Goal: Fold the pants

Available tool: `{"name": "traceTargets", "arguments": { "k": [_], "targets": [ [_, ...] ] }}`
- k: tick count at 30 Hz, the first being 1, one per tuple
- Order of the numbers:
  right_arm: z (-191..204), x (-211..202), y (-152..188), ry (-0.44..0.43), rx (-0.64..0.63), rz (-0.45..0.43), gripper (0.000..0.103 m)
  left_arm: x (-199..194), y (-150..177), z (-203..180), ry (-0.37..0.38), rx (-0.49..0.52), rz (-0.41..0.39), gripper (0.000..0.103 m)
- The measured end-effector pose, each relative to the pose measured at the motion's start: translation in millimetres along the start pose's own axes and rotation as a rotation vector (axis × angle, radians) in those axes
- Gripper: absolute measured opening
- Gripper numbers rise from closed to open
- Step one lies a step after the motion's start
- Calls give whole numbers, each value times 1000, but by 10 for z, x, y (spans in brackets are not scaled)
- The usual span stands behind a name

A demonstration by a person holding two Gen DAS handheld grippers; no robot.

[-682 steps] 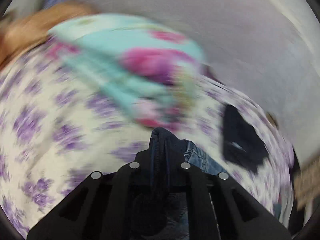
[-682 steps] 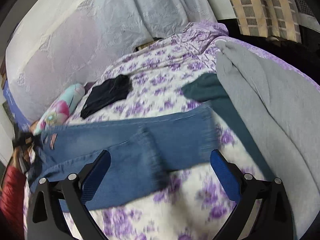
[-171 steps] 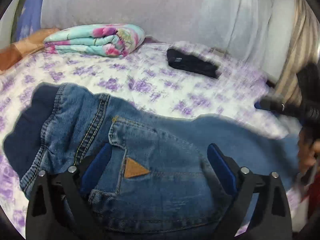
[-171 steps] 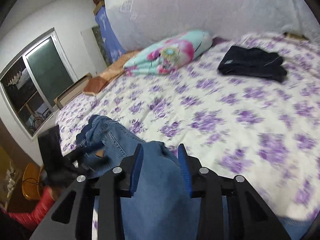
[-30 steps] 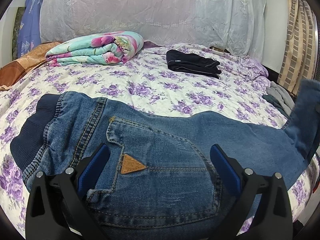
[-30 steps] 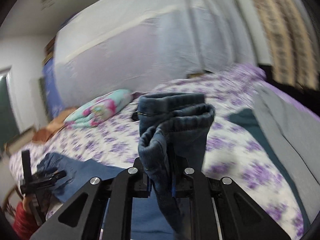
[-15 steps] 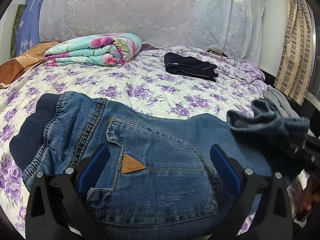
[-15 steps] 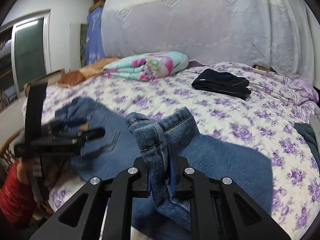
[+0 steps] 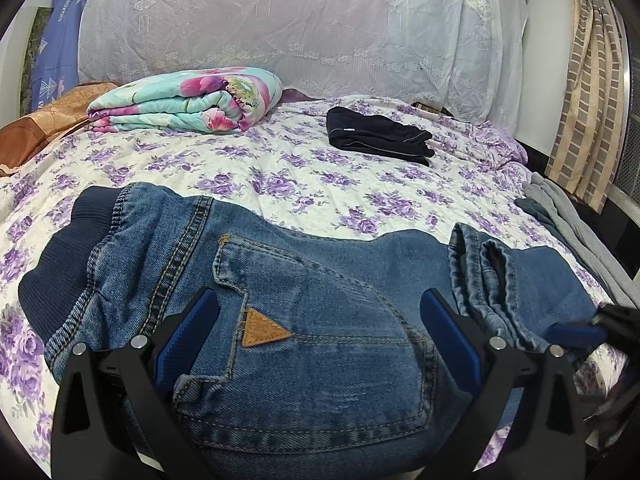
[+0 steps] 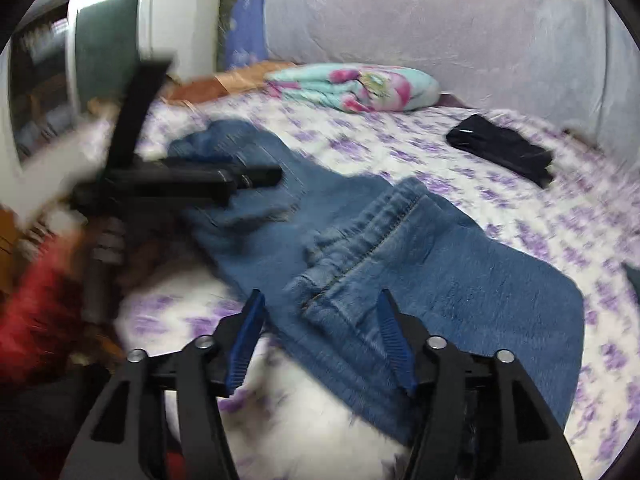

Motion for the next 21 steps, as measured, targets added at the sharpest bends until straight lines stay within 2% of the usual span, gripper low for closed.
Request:
{"name": "traceTargets", "arguments": {
  "k": [2, 4, 7, 8, 9, 10, 11, 13, 14, 16, 18, 19, 21],
  "targets": [
    [-237, -101, -218, 15, 89, -62, 62, -3, 2, 4, -1, 0, 0, 99],
    [-462, -29, -344, 55, 148, -69, 67, -2, 1, 4, -1, 0, 0, 99],
    [-613, 374, -284, 96, 180, 51, 70, 0, 7, -2, -6, 3, 4, 99],
    [-593, 595, -151, 109, 161, 139, 74, 2, 7, -4, -7, 4, 5, 99],
    [-555, 695, -76, 130, 125, 161, 80, 3, 9, -7, -6, 5, 6, 99],
    [-517, 708, -43, 161, 86, 139, 82, 4, 9, -9, -7, 5, 6, 99],
    [-494, 688, -45, 176, 72, 126, 82, 5, 10, -8, -7, 5, 6, 99],
    [-486, 563, -78, 148, 96, 115, 82, 5, 10, -9, -7, 5, 5, 99],
    [-496, 458, -105, 127, 117, 92, 82, 6, 12, -10, -7, 4, 6, 99],
    [-590, 177, -166, 147, 147, 10, 83, 5, 11, -10, -7, 4, 5, 99],
    [-726, -104, -115, 190, 160, -43, 94, 7, 11, -13, -7, 5, 6, 99],
    [-789, -151, -65, 202, 169, -37, 96, 9, 11, -15, -9, 6, 7, 99],
    [-912, -109, 157, 191, 203, 28, 97, 14, 15, -9, -14, 8, 10, 99]
  ]
}}
Point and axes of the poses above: each gripper's, at about its wrist camera, not at the fingertips, and x roughly the way its jaws point, z to its left, y to its underside, the point moved 9 cm from there along x, roughly the way its jaws point, and after that the axes turned 6 degrees about y, right-handed, at the moved point
